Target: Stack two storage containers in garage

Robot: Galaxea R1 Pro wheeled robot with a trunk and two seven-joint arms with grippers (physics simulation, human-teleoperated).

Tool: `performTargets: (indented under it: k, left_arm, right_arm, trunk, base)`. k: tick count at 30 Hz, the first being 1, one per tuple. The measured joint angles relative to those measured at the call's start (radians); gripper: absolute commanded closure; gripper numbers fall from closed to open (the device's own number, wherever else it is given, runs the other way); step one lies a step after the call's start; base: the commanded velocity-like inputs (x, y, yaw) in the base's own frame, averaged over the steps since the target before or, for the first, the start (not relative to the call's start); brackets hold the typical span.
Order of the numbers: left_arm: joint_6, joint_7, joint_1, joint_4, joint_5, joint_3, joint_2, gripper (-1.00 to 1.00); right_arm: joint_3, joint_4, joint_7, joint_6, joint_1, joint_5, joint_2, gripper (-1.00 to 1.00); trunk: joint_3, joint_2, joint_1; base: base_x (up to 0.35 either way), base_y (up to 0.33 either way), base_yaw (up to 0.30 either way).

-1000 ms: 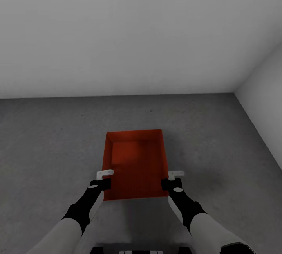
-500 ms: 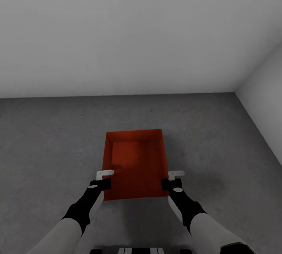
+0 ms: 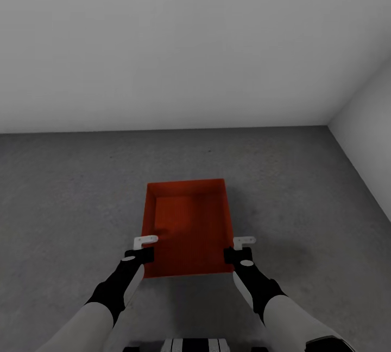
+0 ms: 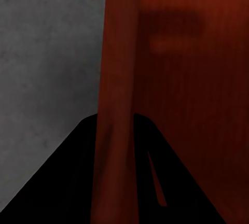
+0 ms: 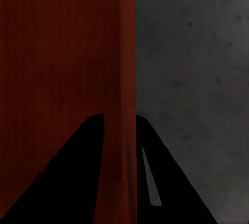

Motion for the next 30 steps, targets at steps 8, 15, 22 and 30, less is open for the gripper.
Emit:
performTargets:
  k: [8, 15, 22, 30]
  left_arm:
    - [0.0, 0.0, 0.0, -0.002, 0.0, 0.0, 0.0, 1.0]
    - [0.0, 0.0, 0.0, -0.001, 0.0, 0.0, 0.0, 1.0]
    - [-0.001, 0.0, 0.0, 0.0, 0.0, 0.0, 0.0, 1.0]
    - [-0.001, 0.0, 0.0, 0.0, 0.0, 0.0, 0.0, 1.0]
  right_arm:
    - [-0.001, 0.0, 0.0, -0.001, 0.0, 0.001, 0.0, 1.0]
    - [0.0, 0.0, 0.0, -0.001, 0.0, 0.0, 0.0, 1.0]
    - [0.0, 0.0, 0.0, -0.001, 0.0, 0.0, 0.0, 1.0]
    - [0.0, 0.0, 0.0, -0.001, 0.0, 0.0, 0.0, 1.0]
  trunk:
    - [-0.019, -0.042, 0.023]
    - [-0.019, -0.042, 0.023]
    - [-0.038, -0.084, 0.046]
    - [-0.063, -0.14, 0.077]
  base:
    - [0.0, 0.0, 0.0]
    - [0.0, 0.0, 0.0]
    - [0.0, 0.0, 0.0]
    - [0.0, 0.0, 0.0]
